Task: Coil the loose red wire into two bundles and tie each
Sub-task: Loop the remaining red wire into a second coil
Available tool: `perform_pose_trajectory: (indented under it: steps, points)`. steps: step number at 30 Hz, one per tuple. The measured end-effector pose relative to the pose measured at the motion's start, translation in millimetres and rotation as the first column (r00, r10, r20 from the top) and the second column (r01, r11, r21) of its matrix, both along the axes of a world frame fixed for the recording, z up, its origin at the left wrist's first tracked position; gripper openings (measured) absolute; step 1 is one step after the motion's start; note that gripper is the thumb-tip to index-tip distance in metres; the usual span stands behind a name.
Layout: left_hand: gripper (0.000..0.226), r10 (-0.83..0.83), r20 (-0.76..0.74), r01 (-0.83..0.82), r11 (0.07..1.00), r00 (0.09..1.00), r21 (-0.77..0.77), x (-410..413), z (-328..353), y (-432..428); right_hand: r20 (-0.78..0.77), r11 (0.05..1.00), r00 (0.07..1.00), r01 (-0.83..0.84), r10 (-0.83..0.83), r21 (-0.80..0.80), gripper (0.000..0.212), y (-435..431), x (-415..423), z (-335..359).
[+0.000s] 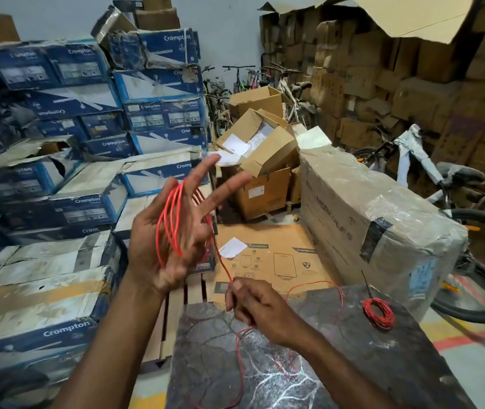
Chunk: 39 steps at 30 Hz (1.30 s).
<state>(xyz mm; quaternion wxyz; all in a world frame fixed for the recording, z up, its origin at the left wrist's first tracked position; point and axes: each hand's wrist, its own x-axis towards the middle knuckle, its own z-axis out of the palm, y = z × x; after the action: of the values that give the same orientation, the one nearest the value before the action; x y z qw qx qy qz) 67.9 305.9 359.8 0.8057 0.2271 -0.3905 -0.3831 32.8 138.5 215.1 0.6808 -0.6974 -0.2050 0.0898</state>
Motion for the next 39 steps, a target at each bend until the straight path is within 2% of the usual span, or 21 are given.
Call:
perform_pose_trajectory:
  steps: [3, 5, 7, 8, 10, 12, 13, 15, 17, 18, 19, 20, 22, 24, 26, 29, 31, 34, 39]
  points:
    - [0.063, 0.114, -0.193, -0.112, 0.993, 0.975, 0.019, 16.7, 6.9, 8.4, -0.073, 0.996, 0.995, -0.057, 0.062, 0.072, 0.04, -8.0, -9.2, -20.3]
    - [0.054, 0.337, -0.228, -0.321, 0.941, 0.914, 0.104, 29.9, 13.4, 2.9, -0.109, 0.996, 0.992, -0.061, 0.068, 0.064, 0.04, -11.5, -15.5, -31.6]
    - [0.051, 0.617, -0.124, -0.578, 0.778, 0.777, 0.245, 37.5, 14.1, -4.2, -0.107, 1.0, 0.994, -0.025, 0.025, -0.001, 0.041, -15.5, -22.0, -38.1]
    - [0.051, 0.687, -0.054, -0.646, 0.705, 0.725, 0.293, 41.3, 11.9, -8.0, -0.052, 0.997, 0.999, 0.001, -0.005, -0.077, 0.039, -19.2, -24.4, -36.3]
    - [0.049, 0.731, 0.102, -0.704, 0.596, 0.675, 0.387, 46.4, 4.4, -13.0, 0.122, 0.957, 0.992, 0.044, -0.009, -0.287, 0.029, -29.1, -27.2, -21.7]
    - [0.045, 0.684, 0.357, -0.753, 0.449, 0.636, 0.481, 49.5, -7.6, -12.2, 0.28, 0.878, 0.96, 0.115, 0.023, -0.465, 0.025, -42.1, -26.6, 1.8]
    - [0.046, 0.614, 0.509, -0.786, 0.349, 0.603, 0.511, 48.5, -13.4, -9.6, 0.343, 0.85, 0.939, 0.161, 0.024, -0.501, 0.024, -49.2, -25.4, 13.6]
    - [0.05, 0.378, 0.765, -0.851, 0.169, 0.522, 0.497, 49.0, -30.4, -5.7, 0.443, 0.822, 0.896, 0.252, 0.001, -0.512, 0.023, -63.7, -21.8, 37.1]
    - [0.061, 0.087, 0.856, -0.859, 0.1, 0.51, 0.502, 47.4, -47.8, -0.7, 0.49, 0.824, 0.87, 0.318, -0.057, -0.469, 0.026, -77.2, -16.3, 57.9]
    - [0.064, -0.001, 0.83, -0.826, 0.089, 0.558, 0.556, 43.1, -53.7, 0.5, 0.498, 0.833, 0.86, 0.355, -0.112, -0.426, 0.028, -84.0, -12.6, 66.8]
    - [0.062, -0.033, 0.767, -0.761, 0.108, 0.641, 0.64, 36.5, -58.1, 1.1, 0.513, 0.838, 0.84, 0.401, -0.176, -0.371, 0.028, -89.9, -7.9, 74.6]
    - [0.056, -0.022, 0.689, -0.676, 0.171, 0.725, 0.717, 29.9, -62.3, 0.8, 0.531, 0.836, 0.814, 0.448, -0.235, -0.317, 0.024, -94.7, -2.8, 82.2]
    - [0.048, 0.018, 0.516, -0.488, 0.354, 0.856, 0.798, 14.8, -66.0, -2.3, 0.555, 0.824, 0.766, 0.516, -0.323, -0.233, 0.013, -98.2, 9.4, 91.3]
    - [0.051, 0.034, 0.351, -0.316, 0.523, 0.936, 0.792, 1.4, -67.9, -7.3, 0.536, 0.812, 0.74, 0.562, -0.407, -0.16, 0.009, -94.0, 21.7, 92.0]
    - [0.052, 0.054, 0.121, -0.125, 0.696, 0.991, 0.707, -8.7, -66.0, -11.7, 0.479, 0.802, 0.739, 0.587, -0.474, -0.112, 0.011, -86.8, 32.5, 86.5]
    - [0.037, 0.016, -0.185, 0.063, 0.907, 0.983, 0.415, -20.9, -58.4, -15.5, 0.423, 0.792, 0.749, 0.601, -0.51, -0.109, 0.01, -74.7, 42.7, 70.0]
    - [0.032, -0.019, -0.284, 0.088, 0.969, 0.959, 0.23, -25.8, -48.2, -18.6, 0.398, 0.801, 0.771, 0.584, -0.497, -0.131, 0.012, -65.4, 45.9, 55.9]
    - [0.03, 0.007, -0.316, 0.012, 0.998, 0.949, 0.057, -28.8, -33.8, -24.6, 0.378, 0.83, 0.802, 0.542, -0.462, -0.135, 0.027, -52.6, 44.9, 36.9]
    - [0.028, 0.12, -0.37, -0.156, 0.985, 0.921, -0.067, -21.8, -24.4, -26.8, 0.325, 0.862, 0.839, 0.494, -0.437, -0.114, 0.052, -39.1, 30.8, 16.2]
